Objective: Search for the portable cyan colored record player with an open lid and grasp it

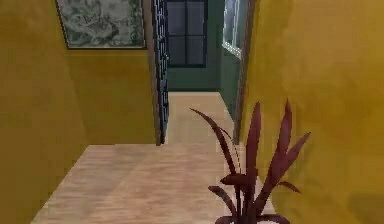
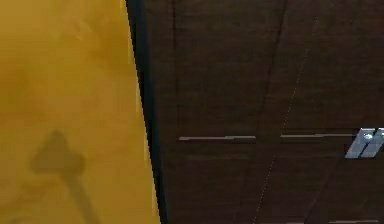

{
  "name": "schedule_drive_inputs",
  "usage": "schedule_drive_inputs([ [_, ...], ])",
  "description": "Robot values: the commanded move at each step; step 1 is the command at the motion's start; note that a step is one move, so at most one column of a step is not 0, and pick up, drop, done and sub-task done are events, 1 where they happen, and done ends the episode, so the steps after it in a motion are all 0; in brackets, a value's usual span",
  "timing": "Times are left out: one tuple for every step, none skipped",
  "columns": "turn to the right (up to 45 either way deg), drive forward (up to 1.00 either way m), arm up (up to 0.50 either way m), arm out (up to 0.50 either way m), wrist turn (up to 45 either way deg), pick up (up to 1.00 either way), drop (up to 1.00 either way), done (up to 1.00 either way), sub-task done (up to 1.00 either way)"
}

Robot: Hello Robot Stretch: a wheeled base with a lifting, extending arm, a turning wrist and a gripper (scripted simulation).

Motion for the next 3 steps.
schedule_drive_inputs([
  [-27.0, 0.0, 0.0, 0.0, 0.0, 0.0, 0.0, 0.0, 0.0],
  [0.0, 0.45, 0.0, 0.0, 0.0, 0.0, 0.0, 0.0, 0.0],
  [21.0, 0.0, 0.0, 0.0, 0.0, 0.0, 0.0, 0.0, 0.0],
])
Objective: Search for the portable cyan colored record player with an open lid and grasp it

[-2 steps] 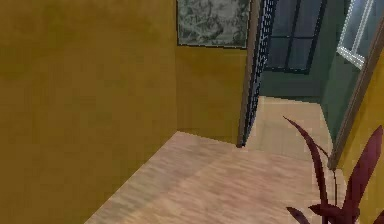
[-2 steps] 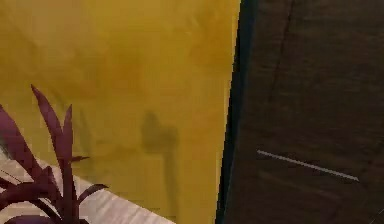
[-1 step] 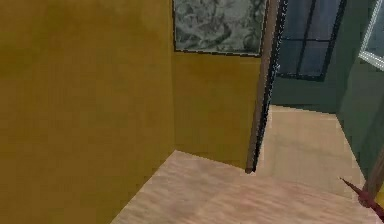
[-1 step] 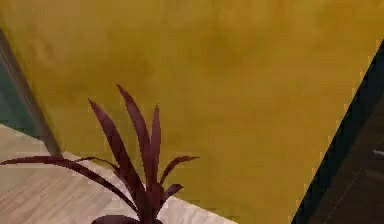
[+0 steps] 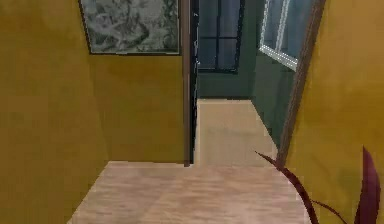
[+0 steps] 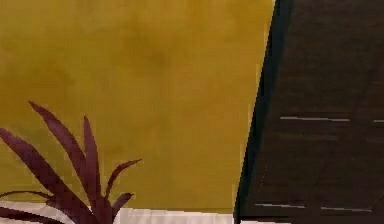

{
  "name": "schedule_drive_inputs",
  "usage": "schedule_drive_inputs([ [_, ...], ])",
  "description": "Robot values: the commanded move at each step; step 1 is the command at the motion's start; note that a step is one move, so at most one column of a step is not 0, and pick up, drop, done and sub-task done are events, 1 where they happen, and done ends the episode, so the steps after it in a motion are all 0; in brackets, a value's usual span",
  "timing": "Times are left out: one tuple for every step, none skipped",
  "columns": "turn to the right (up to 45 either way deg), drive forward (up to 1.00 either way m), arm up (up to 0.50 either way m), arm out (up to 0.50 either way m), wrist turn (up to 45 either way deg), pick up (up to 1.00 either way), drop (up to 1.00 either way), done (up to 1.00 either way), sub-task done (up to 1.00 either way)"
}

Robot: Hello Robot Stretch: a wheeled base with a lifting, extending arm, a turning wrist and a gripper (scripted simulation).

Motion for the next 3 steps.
schedule_drive_inputs([
  [0.0, 1.0, 0.0, 0.0, 0.0, 0.0, 0.0, 0.0, 0.0],
  [30.0, 0.0, 0.0, 0.0, 0.0, 0.0, 0.0, 0.0, 0.0],
  [0.0, 0.05, 0.0, 0.0, 0.0, 0.0, 0.0, 0.0, 0.0],
])
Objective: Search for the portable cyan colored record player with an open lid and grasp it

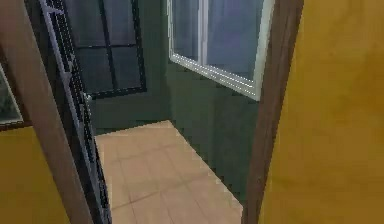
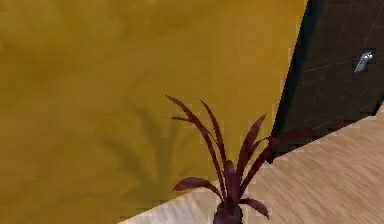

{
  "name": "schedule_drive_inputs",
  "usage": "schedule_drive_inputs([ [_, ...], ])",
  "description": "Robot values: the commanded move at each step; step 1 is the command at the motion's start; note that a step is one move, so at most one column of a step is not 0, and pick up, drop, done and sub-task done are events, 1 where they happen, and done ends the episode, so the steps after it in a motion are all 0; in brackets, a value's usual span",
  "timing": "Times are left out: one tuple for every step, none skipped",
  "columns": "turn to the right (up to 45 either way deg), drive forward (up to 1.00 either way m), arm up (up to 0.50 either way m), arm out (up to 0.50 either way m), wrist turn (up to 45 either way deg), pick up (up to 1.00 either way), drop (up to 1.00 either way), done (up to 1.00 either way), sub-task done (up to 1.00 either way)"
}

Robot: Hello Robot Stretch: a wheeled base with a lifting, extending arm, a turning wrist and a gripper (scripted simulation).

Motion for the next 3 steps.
schedule_drive_inputs([
  [0.0, 0.6, 0.0, 0.0, 0.0, 0.0, 0.0, 0.0, 0.0],
  [-21.0, 0.0, 0.0, 0.0, 0.0, 0.0, 0.0, 0.0, 0.0],
  [0.0, 1.0, 0.0, 0.0, 0.0, 0.0, 0.0, 0.0, 0.0],
])
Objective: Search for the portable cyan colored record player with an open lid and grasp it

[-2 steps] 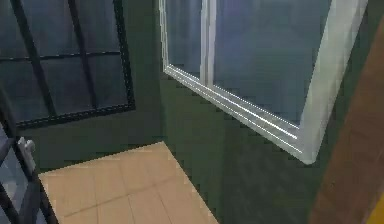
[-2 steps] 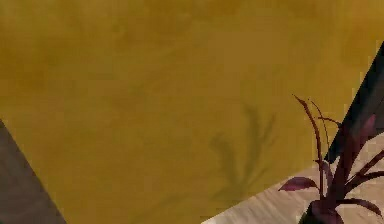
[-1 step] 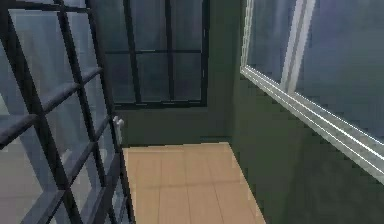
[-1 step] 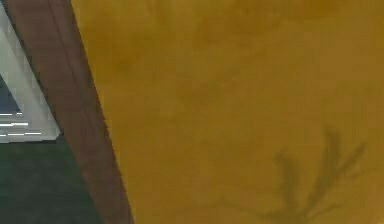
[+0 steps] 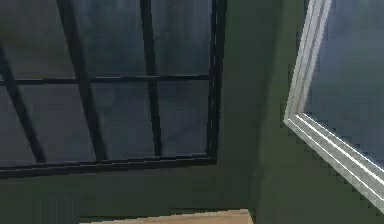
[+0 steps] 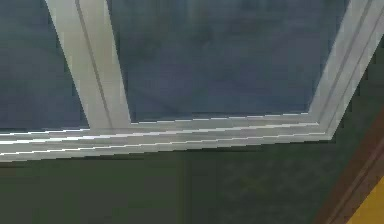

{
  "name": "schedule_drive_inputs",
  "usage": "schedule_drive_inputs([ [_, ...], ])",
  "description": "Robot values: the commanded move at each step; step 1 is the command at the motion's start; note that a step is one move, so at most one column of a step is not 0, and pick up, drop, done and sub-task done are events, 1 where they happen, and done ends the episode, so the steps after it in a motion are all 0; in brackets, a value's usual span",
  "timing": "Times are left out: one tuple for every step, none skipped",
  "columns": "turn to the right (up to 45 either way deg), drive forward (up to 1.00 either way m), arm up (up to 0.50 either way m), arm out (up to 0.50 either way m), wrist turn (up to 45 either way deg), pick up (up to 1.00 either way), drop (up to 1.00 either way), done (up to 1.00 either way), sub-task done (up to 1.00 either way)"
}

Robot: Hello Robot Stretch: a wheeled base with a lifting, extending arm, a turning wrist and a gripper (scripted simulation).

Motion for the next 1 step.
schedule_drive_inputs([
  [-6.0, 0.0, 0.0, 0.0, 0.0, 0.0, 0.0, 0.0, 0.0],
])
